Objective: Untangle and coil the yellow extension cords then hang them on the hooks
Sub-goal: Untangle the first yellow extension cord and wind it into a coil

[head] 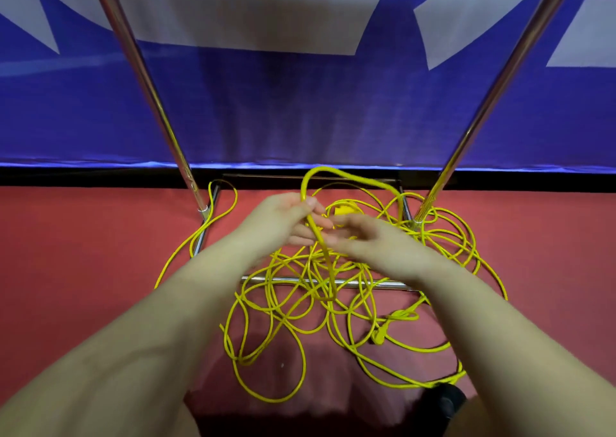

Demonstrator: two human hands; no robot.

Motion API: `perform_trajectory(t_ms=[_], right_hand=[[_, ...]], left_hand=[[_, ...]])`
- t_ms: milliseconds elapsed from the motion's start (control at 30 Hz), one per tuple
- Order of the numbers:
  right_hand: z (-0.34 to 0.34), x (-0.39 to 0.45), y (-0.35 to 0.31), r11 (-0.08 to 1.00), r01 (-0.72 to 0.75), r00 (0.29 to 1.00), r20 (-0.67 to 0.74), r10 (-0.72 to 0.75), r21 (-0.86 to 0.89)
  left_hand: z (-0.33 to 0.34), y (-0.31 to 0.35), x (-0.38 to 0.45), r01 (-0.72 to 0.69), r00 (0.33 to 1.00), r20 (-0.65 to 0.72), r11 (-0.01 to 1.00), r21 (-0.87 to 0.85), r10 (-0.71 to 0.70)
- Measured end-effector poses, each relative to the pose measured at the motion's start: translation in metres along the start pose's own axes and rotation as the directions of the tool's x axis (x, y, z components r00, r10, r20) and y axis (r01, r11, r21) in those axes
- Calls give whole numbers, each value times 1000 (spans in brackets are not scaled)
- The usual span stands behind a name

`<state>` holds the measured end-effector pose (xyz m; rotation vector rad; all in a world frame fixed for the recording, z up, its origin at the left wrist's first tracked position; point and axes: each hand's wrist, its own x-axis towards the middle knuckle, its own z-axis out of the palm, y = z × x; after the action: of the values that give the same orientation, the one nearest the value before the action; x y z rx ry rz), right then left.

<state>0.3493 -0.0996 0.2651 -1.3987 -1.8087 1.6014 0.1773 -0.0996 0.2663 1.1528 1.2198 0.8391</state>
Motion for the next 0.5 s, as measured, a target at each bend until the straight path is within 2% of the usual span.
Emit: perform_trajectory(t_ms=[67,167,200,267,300,333,367,400,433,467,500], right_hand=[[13,-1,4,986,31,992,126,-11,-161],[12,-2,-1,968,89,992,110,-64,-233],[9,-1,-3,976,98,994,59,-88,-195],[0,0,-7,995,96,993,-71,-94,23],[-4,0,-10,979,94,988,-136,-69,182],[-9,1,-12,935,100,981,-189,-37,340],[-13,1,-14,870,110,974,-226,2,480],[-18,1,-16,793,127,968,-250,33,596],[-23,0,-19,720,151,962,-268,51,677],[-27,0,-21,660,181,957,-285,53,729],[-30,0,-23,618,210,954,-297,41,758]], left_hand=[[-1,4,-1,6,1000,-26,991,-134,-9],[-6,6,3,-24,994,-108,953,-302,-9],[-9,6,5,-25,995,-102,935,-354,-12],[-11,5,7,30,999,-13,927,-375,-38],[-9,3,6,74,997,56,954,-292,-60],[-5,-1,3,92,989,125,989,-115,-78],[0,-6,-1,51,980,184,987,154,-79],[4,-14,-2,-34,969,235,908,417,-72],[8,-22,-2,-123,961,272,798,591,-53],[10,-29,-1,-172,961,275,711,682,-31],[12,-32,0,-178,970,243,687,705,3]])
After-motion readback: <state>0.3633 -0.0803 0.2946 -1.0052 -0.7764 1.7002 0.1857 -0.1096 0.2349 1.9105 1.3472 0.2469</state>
